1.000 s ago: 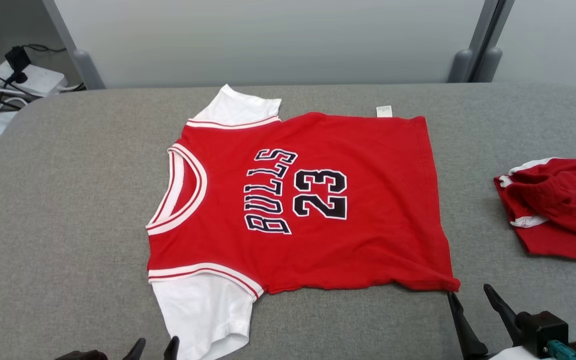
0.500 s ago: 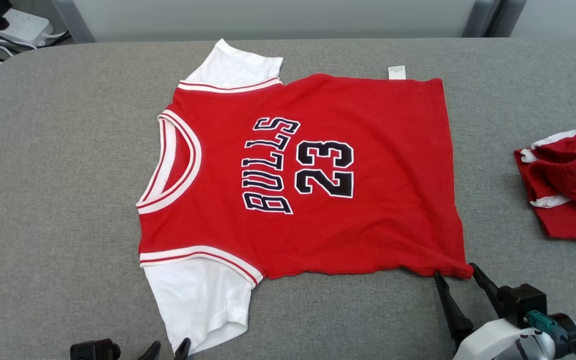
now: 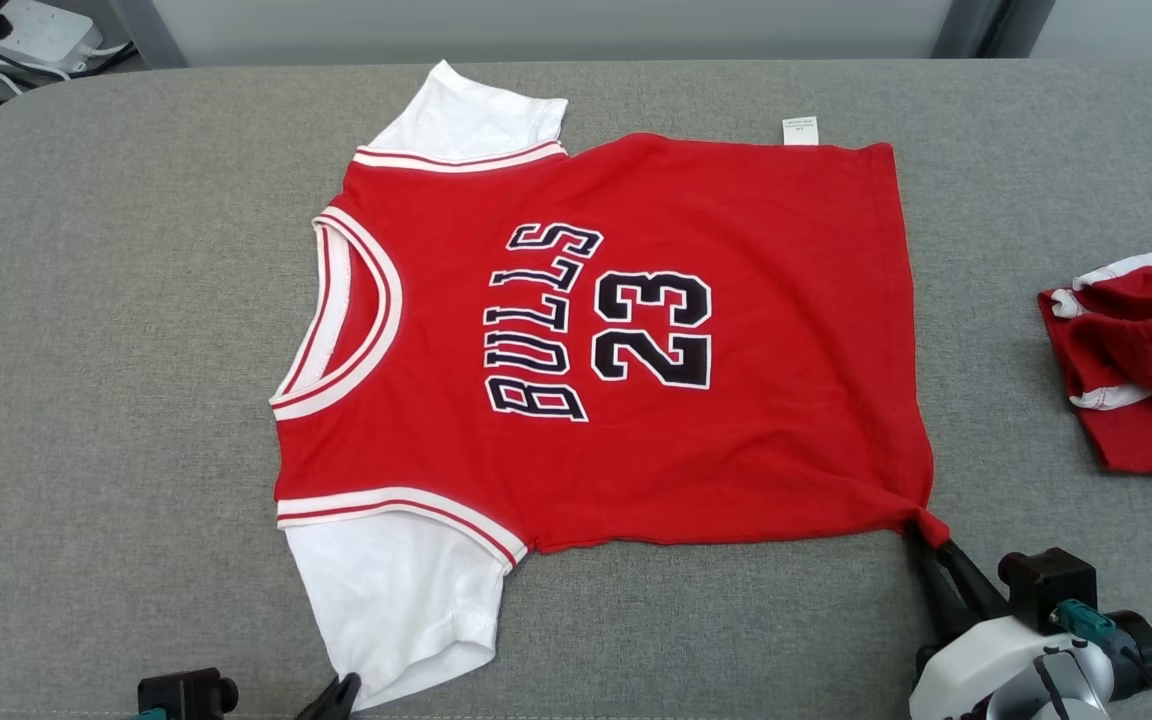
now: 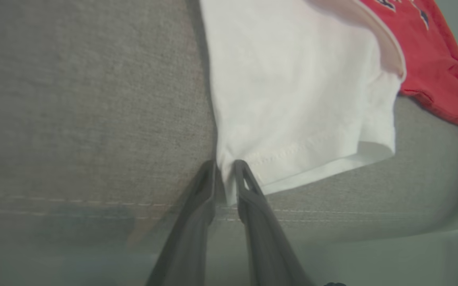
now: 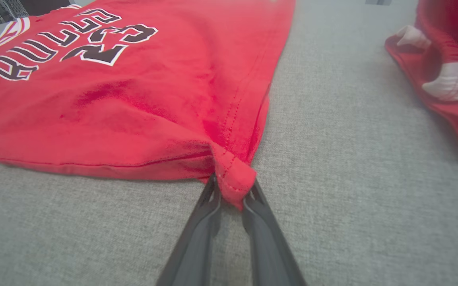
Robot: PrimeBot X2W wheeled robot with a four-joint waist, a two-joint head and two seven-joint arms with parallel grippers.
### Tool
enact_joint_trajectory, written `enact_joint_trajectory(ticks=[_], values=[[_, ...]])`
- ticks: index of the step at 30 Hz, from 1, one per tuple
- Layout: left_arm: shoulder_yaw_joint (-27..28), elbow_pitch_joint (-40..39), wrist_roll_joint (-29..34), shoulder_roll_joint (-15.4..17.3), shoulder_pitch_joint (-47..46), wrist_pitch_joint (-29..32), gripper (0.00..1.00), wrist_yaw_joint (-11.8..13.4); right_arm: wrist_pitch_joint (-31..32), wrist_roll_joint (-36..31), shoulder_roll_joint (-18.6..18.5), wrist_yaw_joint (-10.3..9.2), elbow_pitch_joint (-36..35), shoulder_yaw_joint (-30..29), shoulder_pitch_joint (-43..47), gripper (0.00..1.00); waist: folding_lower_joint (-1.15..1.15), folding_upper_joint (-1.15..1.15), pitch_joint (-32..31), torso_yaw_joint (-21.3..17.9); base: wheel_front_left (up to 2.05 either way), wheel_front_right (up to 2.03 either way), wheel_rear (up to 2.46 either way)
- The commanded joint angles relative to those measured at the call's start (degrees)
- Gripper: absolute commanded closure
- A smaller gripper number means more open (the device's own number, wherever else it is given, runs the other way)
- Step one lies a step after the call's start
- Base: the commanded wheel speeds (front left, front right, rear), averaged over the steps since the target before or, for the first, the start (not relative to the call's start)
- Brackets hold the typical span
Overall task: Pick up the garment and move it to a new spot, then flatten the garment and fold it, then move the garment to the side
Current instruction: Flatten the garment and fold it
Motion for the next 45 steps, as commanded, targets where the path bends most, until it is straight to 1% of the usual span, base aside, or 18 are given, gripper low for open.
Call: enact_joint_trajectory(ticks=[1, 6, 9, 12, 16, 18, 22, 24, 26, 28, 30, 34, 37, 38, 40, 43, 44, 45], values=[[0.84, -0.54, -0.38, -0.17, -2.68, 0.6, 1.0, -0.58, -1.02, 0.26, -0.55, 0.23, -0.45, 0.95, -1.04, 1.0, 0.0, 0.0, -0.02, 0.05, 0.0, 0.0, 0.0], [0.88, -2.65, -1.25, 0.24, -1.09, 0.86, 1.0, -0.85, -1.15, 0.77, -1.08, 0.23, -0.6, 0.06, 0.52, 1.0, 0.0, 0.0, -0.35, 0.73, 0.0, 0.0, 0.0], [2.0, -5.6, -2.61, 0.72, 1.6, 0.61, 1.0, 0.02, -1.19, 1.24, -2.18, 0.23, -1.88, -1.32, 2.97, 1.0, 0.0, 0.0, -0.57, 1.57, 0.0, 0.0, 0.0], [2.79, -9.77, -2.71, 2.62, 5.3, 1.03, 1.0, 2.0, -1.22, 1.44, -2.97, 0.23, -4.13, -3.4, 6.1, 1.0, 0.0, 0.0, -0.53, 2.5, 0.0, 0.0, 0.0], [3.46, -16.45, -1.93, 5.33, 9.43, 2.5, 1.0, 5.69, -1.15, 1.3, -3.58, 0.23, -7.67, -5.76, 10.88, 1.0, 0.0, 0.0, -0.24, 3.9, 0.0, 0.0, 0.0], [3.71, -19.96, -1.59, 6.67, 10.94, 3.65, 1.0, 7.42, -0.65, 1.36, -3.27, 0.23, -9.64, -7.14, 12.98, 1.0, 0.0, 0.0, -0.01, 4.47, 0.0, 0.0, 0.0], [4.22, -26.21, -1.42, 8.35, 12.36, 5.1, 1.0, 9.2, 1.31, 0.82, -2.32, 0.23, -13.86, -8.71, 16.16, 1.0, 0.0, 0.0, 0.44, 4.87, 0.0, 0.0, 0.0], [4.79, -28.98, -2.18, 8.42, 11.94, 5.33, 1.0, 9.08, 3.05, 0.83, -2.15, 0.23, -16.26, -8.42, 16.89, 1.0, 0.0, 0.0, 0.76, 4.61, 0.0, 0.0, 0.0], [5.43, -31.55, -2.58, 9.16, 10.84, 5.93, 1.0, 8.7, 5.75, 2.16, -2.4, 0.23, -18.7, -7.63, 16.85, 1.0, 0.0, 0.0, 1.22, 4.14, 0.0, 0.0, 0.0], [6.31, -33.98, -3.37, 10.04, 8.75, 7.08, 1.0, 8.18, 8.69, 3.45, -3.48, 0.23, -21.44, -7.23, 16.11, 1.0, 0.0, 0.0, 1.57, 3.78, 0.0, 0.0, 0.0], [7.48, -36.05, -3.32, 11.84, 5.56, 8.71, 1.0, 7.92, 12.04, 4.63, -4.83, 0.23, -24.3, -6.97, 14.81, 1.0, 0.0, 0.0, 2.25, 3.38, 0.0, 0.0, 0.0], [9.05, -37.83, -4.03, 14.93, -3.14, 13.56, 1.0, 7.16, 19.89, 6.82, -8.26, 0.23, -28.68, -4.84, 10.23, 1.0, 0.0, 0.0, 3.39, 2.23, 0.0, 0.0, 0.0], [9.56, -36.28, -5.59, 15.78, -10.02, 17.11, 1.0, 6.52, 25.03, 9.37, -10.35, 0.23, -29.55, -2.93, 4.97, 1.0, 0.0, 0.0, 4.49, 1.07, 0.0, 0.0, 0.0], [9.56, -36.28, -5.59, 15.78, -10.02, 17.11, 1.0, 6.52, 25.03, 9.37, -10.35, 0.23, -29.55, -2.93, 4.97, 1.0, 0.0, 0.0, 4.49, 1.07, 0.0, 0.0, 0.0], [9.67, -33.81, -6.89, 15.61, -14.46, 18.94, 1.0, 5.85, 27.43, 10.98, -11.74, 0.23, -28.89, -1.2, 0.88, 1.0, 0.0, 0.0, 5.23, 0.29, 0.0, 0.0, 0.0], [9.65, -28.94, -8.52, 14.79, -20.53, 20.75, 1.0, 4.64, 29.06, 13.27, -13.1, 0.23, -26.02, 1.12, -5.48, 1.0, 0.0, 0.0, 6.5, -0.78, 0.0, 0.0, 0.0], [9.83, -25.09, -9.3, 13.92, -24.03, 20.93, 1.0, 3.71, 29.04, 15.04, -13.09, 0.23, -23.1, 1.89, -9.03, 1.0, 0.0, 0.0, 7.09, -1.34, 0.0, 0.0, 0.0], [9.79, -23.21, -9.32, 13.67, -25.59, 20.91, 1.0, 3.18, 28.72, 15.11, -13.48, 0.23, -21.53, 2.3, -10.57, 1.0, 0.0, 0.0, 7.34, -1.48, 0.0, 0.0, 0.0]])
